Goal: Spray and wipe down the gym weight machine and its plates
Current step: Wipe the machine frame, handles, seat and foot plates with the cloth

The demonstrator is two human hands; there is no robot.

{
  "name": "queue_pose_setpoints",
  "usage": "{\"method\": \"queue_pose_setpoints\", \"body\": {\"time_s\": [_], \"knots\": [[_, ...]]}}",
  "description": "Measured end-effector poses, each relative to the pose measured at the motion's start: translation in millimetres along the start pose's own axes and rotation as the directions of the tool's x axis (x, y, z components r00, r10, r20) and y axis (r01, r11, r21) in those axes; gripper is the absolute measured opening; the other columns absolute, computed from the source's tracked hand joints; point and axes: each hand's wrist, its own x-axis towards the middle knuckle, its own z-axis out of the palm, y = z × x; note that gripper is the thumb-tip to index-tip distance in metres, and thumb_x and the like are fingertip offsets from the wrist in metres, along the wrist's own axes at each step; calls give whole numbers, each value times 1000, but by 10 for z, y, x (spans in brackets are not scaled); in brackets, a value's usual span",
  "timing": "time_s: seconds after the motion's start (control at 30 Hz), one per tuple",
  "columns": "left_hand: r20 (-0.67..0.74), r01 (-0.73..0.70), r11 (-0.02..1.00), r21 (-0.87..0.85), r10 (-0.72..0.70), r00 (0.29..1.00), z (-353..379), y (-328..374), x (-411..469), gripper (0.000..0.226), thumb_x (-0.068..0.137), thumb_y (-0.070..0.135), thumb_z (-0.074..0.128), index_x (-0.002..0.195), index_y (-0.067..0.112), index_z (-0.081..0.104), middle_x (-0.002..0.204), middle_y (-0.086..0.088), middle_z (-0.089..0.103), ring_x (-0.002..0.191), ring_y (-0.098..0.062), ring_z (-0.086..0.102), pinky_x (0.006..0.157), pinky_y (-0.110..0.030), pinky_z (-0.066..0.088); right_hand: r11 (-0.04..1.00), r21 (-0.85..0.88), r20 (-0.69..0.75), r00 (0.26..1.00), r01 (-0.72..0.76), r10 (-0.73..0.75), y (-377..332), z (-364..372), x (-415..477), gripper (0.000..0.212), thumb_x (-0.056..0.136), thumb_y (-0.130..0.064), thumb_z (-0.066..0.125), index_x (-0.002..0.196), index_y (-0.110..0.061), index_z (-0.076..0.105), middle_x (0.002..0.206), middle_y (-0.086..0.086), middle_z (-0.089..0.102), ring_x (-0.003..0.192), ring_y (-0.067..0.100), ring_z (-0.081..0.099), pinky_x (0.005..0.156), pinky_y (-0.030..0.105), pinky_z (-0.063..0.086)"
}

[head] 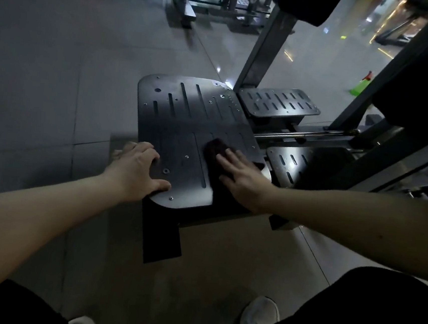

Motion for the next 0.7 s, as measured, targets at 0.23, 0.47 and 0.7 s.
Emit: {"method": "queue_pose_setpoints", "body": {"time_s": [0.23,0.47,0.7], "knots": [[128,16,986,163,-37,991,-73,110,81,88,82,71,65,152,22,42,160,0,29,147,-28,25,119,-46,28,947,82,-59,947,-311,316,246,-316,971,61,107,-49,33,163,-36,13,172,-1,0,158,24,-4,126,47,1],[174,32,967,254,-78,982,-73,151,98,90,88,73,55,159,22,30,164,-2,17,148,-29,18,119,-47,27,925,116,-78,925,-362,372,153,-401,1348,59,106,-50,30,162,-36,14,172,-2,2,158,24,-3,126,47,4],[202,21,966,257,-75,977,-81,168,102,89,90,70,54,159,21,28,163,-4,15,147,-31,15,119,-48,26,996,62,-16,997,-70,71,123,-17,126,62,107,-45,42,162,-38,13,171,-9,-2,157,14,-12,126,40,-1]]}}
